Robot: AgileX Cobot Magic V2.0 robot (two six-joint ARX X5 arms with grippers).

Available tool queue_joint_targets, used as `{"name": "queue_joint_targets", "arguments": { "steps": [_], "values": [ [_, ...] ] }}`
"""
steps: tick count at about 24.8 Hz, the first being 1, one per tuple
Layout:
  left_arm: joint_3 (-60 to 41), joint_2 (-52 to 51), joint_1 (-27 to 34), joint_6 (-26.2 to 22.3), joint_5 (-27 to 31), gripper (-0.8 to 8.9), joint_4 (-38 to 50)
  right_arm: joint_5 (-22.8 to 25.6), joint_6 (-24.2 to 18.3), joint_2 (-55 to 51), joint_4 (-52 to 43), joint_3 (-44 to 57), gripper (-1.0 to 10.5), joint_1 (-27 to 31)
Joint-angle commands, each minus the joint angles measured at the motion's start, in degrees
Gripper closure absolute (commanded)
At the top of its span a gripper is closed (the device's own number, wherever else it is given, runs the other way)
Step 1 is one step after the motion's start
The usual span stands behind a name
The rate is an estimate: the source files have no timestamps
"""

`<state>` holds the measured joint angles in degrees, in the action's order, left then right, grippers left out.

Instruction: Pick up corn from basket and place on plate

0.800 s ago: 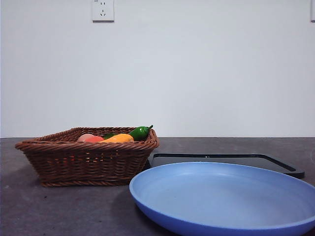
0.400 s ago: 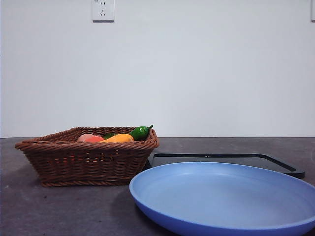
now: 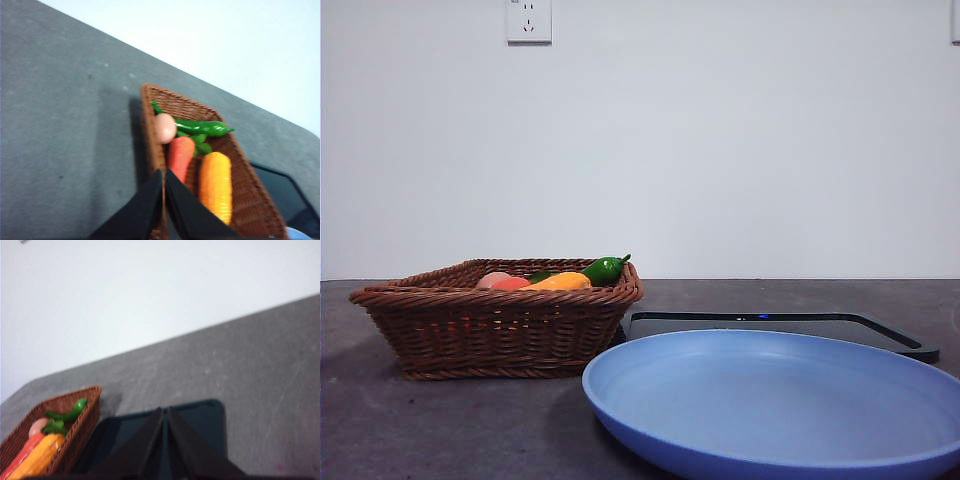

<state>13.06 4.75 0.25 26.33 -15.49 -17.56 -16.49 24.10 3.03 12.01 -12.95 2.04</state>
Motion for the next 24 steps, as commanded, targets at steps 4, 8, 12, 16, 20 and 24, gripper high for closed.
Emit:
{"name": "queue_joint_targets", "arguments": {
  "steps": [4,8,12,16,20,24],
  "values": [
    [8.1,8.0,0.2,-1.9,-5.9,8.06,-2.6,-3.5,-3.7,7.4,7.2,-8.8,9.4,-0.1],
    [13.4,14.3,0.1,-6.5,-12.1,8.06,-6.0,-7.2,-8.6,14.4,13.1,-15.9,9.4,-0.4],
    [17.9,19.7,0.0,-10.1,-17.9,8.06,-9.1,-10.8,-14.0,21.6,20.5,-22.8,9.4,-1.6],
    [21.4,23.6,-0.1,-13.6,-21.4,8.06,-13.1,-10.9,-19.7,27.5,28.2,-28.2,9.4,-3.8],
    [23.8,26.7,-1.4,-15.8,-22.7,8.06,-16.8,-10.8,-24.2,32.3,35.4,-31.7,9.4,-6.6],
    [24.2,28.2,-4.2,-16.7,-22.7,8.06,-18.0,-10.5,-26.1,35.9,37.9,-32.3,9.4,-9.7]
  ]
}}
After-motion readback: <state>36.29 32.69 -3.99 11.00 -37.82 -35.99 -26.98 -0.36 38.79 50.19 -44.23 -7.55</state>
